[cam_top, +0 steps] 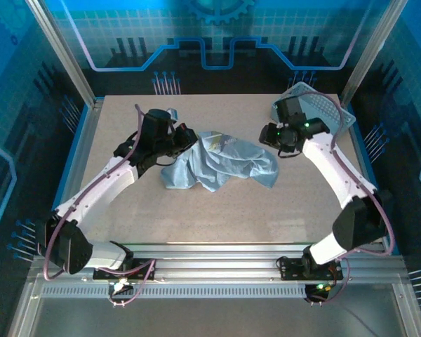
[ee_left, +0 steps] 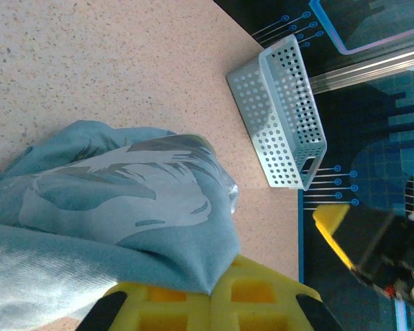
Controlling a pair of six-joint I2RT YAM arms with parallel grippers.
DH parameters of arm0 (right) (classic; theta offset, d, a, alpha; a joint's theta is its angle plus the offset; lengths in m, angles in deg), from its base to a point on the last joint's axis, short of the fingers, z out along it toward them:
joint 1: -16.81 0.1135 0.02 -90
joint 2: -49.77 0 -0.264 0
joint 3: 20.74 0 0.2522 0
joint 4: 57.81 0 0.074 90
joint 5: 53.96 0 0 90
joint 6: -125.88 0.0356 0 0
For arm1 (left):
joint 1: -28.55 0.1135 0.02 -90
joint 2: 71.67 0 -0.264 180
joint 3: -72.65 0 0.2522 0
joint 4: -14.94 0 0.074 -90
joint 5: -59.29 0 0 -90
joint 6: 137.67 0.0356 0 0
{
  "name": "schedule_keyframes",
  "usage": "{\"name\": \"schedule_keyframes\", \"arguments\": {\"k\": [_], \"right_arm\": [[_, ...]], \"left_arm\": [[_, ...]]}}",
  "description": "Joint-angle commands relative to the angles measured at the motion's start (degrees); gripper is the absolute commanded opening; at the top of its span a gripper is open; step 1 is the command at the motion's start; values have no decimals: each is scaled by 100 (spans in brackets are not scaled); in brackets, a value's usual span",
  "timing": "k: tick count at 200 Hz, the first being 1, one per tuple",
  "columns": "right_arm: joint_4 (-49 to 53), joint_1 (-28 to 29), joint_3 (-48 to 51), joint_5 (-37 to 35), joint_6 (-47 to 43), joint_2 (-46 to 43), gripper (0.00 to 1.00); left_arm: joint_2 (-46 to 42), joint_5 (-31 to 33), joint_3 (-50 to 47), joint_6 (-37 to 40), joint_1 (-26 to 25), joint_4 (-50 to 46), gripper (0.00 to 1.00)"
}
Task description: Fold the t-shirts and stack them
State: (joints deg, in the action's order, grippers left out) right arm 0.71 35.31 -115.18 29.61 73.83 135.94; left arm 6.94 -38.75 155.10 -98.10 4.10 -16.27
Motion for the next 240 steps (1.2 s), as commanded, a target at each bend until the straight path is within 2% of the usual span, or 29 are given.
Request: {"name": "schedule_keyframes", "arguments": {"k": [1,20,36,70,82,95,99,118,147,176,180,192,207,240], "right_arm": [[-560,589,604,402,-477,-369,47],[-1198,1336,1164,964,-967,-463,45],[-1429,1957,1401,1235,-1294,-196,45],[-1593,2681,1374,1029,-1415,817,50],[-1645,2713,1312,923,-1329,1131,54],[-1518,2773,1093,793,-1374,1554,58],[-1443,2805,996,717,-1391,1697,59],[-1282,2967,599,524,-1407,2302,62],[-999,2997,50,10,-1255,3003,64],[-834,2923,-217,-133,-1060,3374,45],[-849,2914,-213,-132,-1037,3380,40],[-854,2872,-198,-199,-951,3361,14],[-867,2816,-142,-276,-895,3195,1],[-834,2627,116,-221,-852,2440,0]], "left_arm": [[163,-150,211,152,-51,94,0],[340,-170,260,198,-51,6,0],[471,-181,279,226,-36,-12,0],[763,-211,493,236,81,-402,0],[790,-214,534,270,84,-549,9],[735,-163,515,192,83,-760,27],[712,-139,508,161,82,-825,30],[507,26,422,57,82,-1203,38],[22,238,119,-112,89,-1610,45],[-577,253,-593,-448,89,-1709,46],[-662,222,-705,-500,87,-1693,46],[-877,173,-1019,-595,88,-1691,46],[-1065,134,-1333,-626,85,-1699,47],[-1295,108,-2026,-710,11,-1582,47]]}}
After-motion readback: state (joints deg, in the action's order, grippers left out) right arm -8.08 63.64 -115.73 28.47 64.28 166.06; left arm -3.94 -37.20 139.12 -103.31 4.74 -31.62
